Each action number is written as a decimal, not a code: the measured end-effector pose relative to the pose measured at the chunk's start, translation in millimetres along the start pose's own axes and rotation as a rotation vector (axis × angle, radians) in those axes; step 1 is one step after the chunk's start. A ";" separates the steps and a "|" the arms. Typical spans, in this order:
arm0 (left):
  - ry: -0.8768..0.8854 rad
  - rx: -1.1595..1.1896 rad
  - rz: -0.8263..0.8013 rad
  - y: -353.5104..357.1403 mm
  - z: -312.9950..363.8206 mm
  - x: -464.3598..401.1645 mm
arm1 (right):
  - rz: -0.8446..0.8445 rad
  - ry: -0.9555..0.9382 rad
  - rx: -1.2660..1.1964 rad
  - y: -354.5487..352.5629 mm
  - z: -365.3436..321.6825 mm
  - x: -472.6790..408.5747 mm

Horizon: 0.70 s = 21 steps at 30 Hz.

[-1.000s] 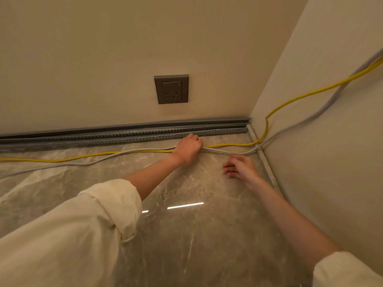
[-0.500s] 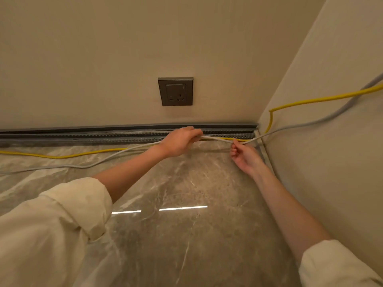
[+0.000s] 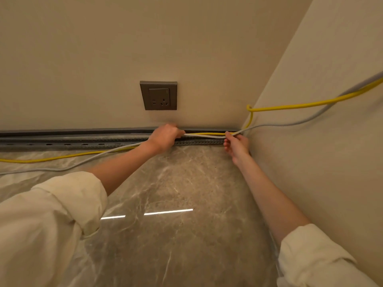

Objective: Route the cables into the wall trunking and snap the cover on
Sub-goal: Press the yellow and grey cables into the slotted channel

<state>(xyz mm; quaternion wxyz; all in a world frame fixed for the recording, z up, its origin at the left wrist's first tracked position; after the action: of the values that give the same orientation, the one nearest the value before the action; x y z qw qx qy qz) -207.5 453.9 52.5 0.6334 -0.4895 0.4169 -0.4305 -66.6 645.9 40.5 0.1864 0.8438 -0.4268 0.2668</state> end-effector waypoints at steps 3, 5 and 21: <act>0.002 -0.112 -0.006 0.2 2.9 -3.8 | 0.092 -0.059 0.124 -0.5 -2.9 -5.4; -0.011 -0.150 0.039 -1.5 3.6 -6.4 | 0.131 -0.080 0.187 -1.6 -5.8 -7.8; -0.019 -0.053 0.023 10.1 4.3 0.0 | 0.254 -0.081 0.331 -3.3 -0.7 -22.5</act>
<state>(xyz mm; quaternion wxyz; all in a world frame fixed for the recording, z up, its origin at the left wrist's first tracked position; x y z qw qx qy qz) -202.0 456.5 43.4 0.6291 -0.5052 0.4277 -0.4075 -75.2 662.1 27.1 -0.0070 0.8123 -0.4872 0.3205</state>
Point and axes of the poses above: each hand's wrist, its own x-axis away from the middle knuckle, its own y-axis out of the palm, z = x × y, the point moved 2 cm from there along -x, towards the middle knuckle, and after that the axes turned 14 degrees about y, right-handed, at the moved point
